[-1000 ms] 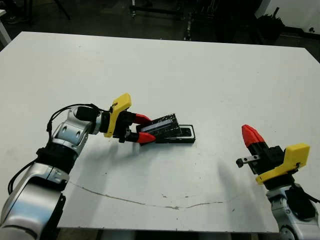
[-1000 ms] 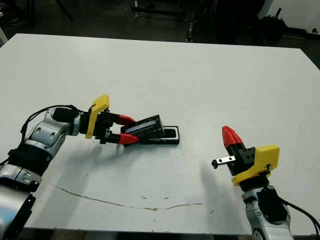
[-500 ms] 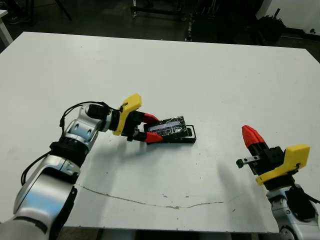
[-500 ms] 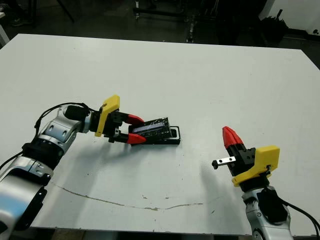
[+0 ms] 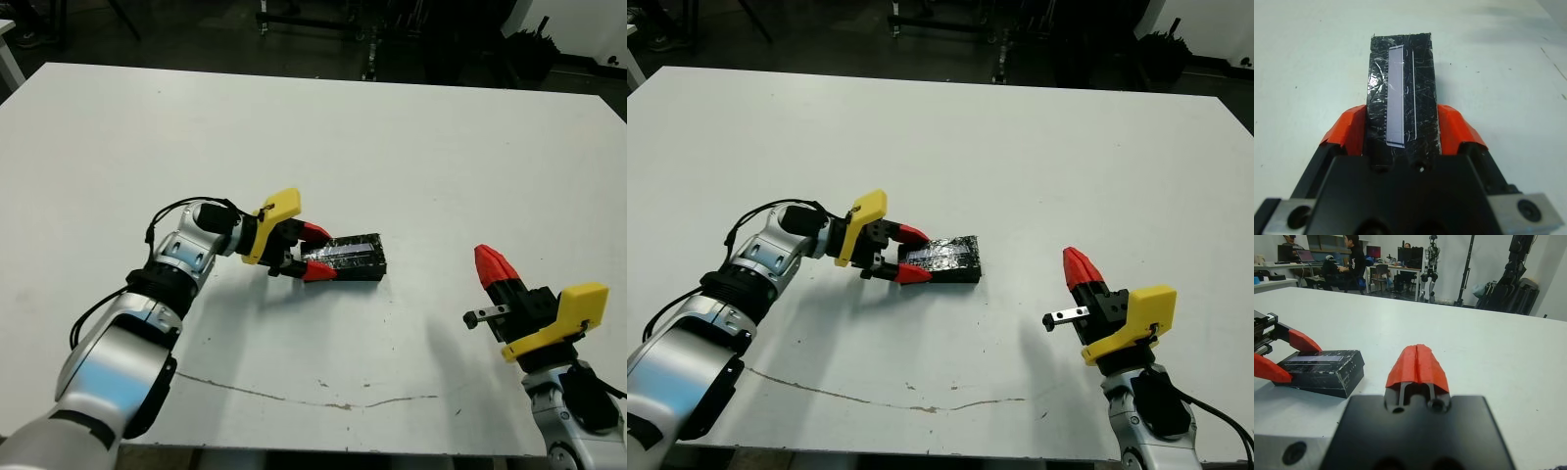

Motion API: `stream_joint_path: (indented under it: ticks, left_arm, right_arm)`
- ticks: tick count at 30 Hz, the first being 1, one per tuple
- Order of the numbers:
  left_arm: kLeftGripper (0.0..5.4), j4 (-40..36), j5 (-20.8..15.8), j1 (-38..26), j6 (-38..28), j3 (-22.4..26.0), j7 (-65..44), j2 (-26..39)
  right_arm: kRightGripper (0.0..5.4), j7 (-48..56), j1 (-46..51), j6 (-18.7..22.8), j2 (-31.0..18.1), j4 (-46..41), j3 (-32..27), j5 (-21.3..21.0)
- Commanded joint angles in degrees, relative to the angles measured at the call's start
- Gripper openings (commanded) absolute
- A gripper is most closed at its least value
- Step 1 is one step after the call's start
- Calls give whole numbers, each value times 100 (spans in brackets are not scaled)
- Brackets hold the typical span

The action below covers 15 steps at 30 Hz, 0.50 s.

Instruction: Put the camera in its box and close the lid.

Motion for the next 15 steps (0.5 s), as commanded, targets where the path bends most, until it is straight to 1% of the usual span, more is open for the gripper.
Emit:
stream_joint_path:
  ticks: [1, 8, 12, 15]
  left_arm:
    - [315, 228, 197, 85, 84, -169, 3, -273]
    - [315, 386, 302, -35, 75, -207, 25, -460]
    - [315, 483, 371, -98, 64, -208, 26, -577]
    - [315, 549, 433, -142, 49, -226, 17, -632]
  right_arm:
    - [0, 21, 1, -48, -47, 60, -53, 14]
    - [0, 0, 13, -42, -63, 54, -49, -27]
    - [0, 15, 22, -16, -39, 52, -58, 58]
    - [0, -5, 34, -12, -40, 46, -53, 35]
